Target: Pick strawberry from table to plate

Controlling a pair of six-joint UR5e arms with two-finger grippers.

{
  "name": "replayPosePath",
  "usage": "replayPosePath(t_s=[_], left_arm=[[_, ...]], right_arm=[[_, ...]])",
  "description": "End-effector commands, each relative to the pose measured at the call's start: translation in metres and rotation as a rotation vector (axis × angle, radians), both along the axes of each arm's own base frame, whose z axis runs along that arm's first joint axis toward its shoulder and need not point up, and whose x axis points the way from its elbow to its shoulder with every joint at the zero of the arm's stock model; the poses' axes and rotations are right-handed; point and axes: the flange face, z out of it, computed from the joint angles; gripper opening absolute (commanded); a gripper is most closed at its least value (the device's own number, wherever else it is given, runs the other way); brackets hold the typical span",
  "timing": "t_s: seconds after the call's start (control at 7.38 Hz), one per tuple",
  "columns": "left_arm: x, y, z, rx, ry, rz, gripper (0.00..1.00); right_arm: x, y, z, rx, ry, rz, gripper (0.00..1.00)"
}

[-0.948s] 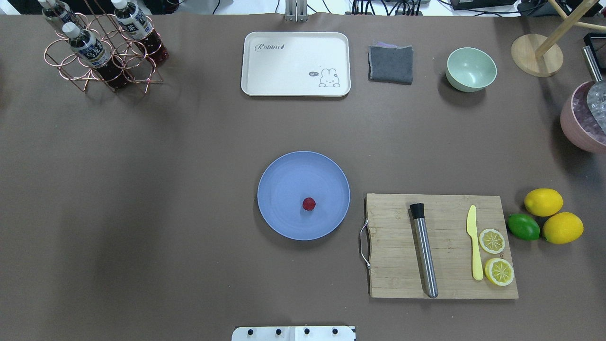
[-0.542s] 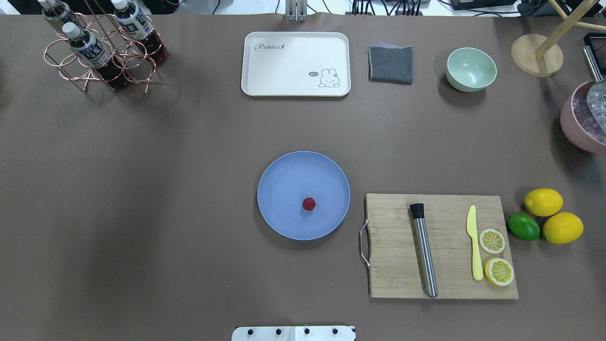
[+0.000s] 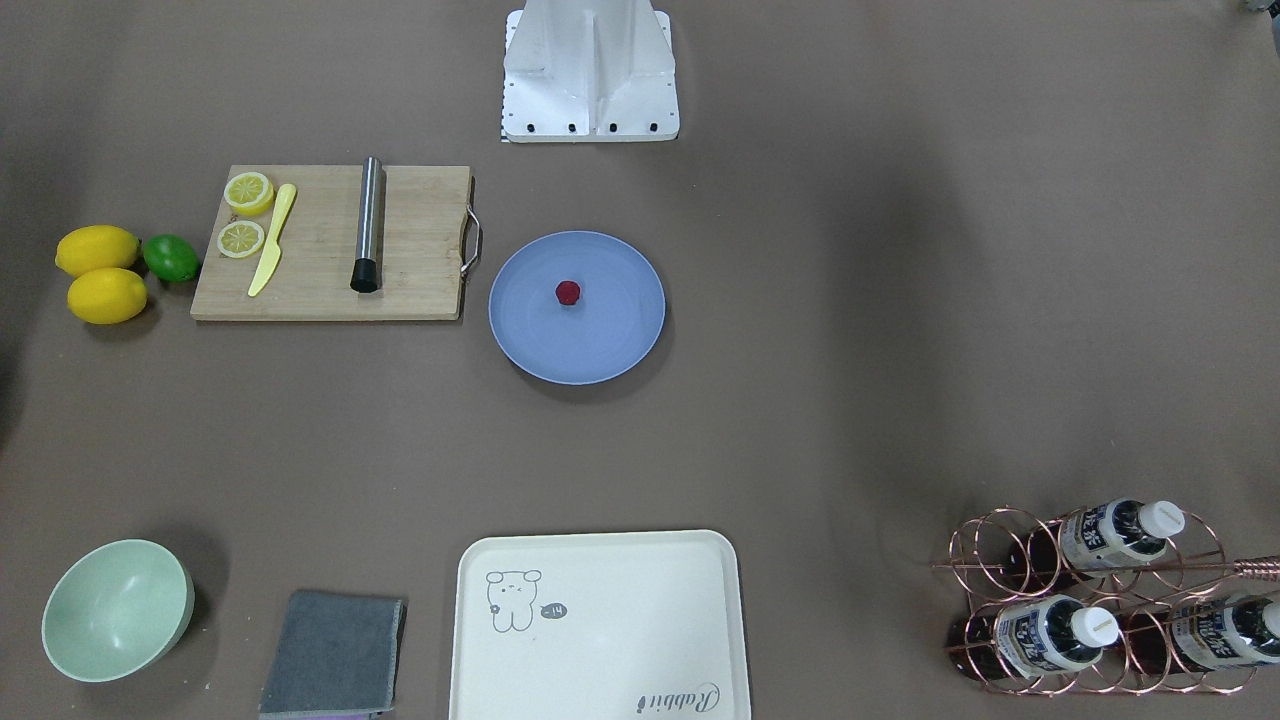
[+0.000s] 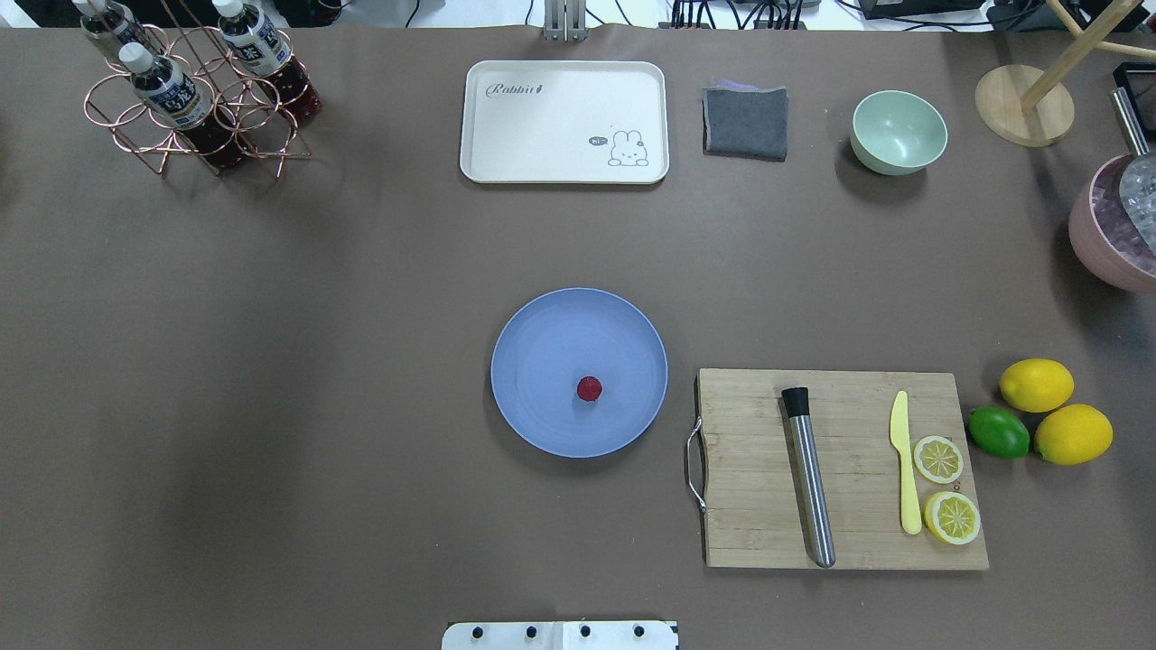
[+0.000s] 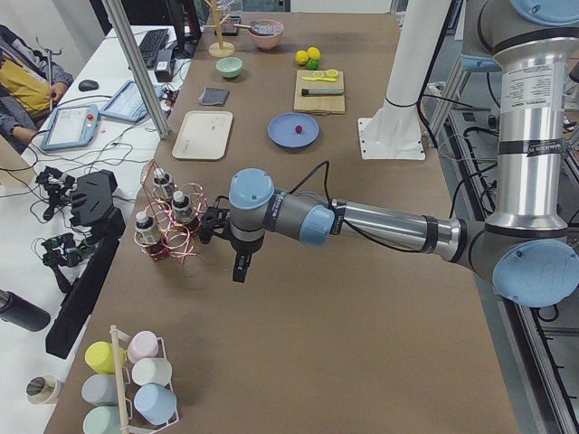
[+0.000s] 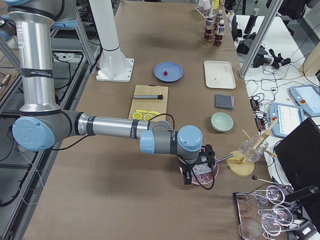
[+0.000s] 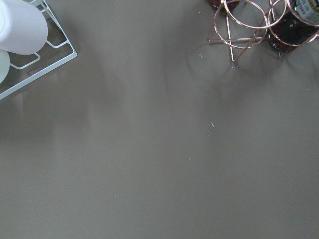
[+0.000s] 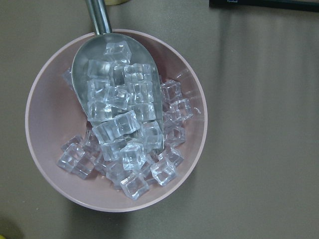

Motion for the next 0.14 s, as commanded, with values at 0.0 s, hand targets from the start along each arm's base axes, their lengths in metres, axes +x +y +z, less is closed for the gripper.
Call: replayPosePath(t_s=[0.0], left_arm=[[0.0001,-0.0011,0.0005,-0.001,0.000,0.000,0.97]], right_arm=[[0.0000,-0.0001,-0.0004,0.002,0.000,0.000,1.00]])
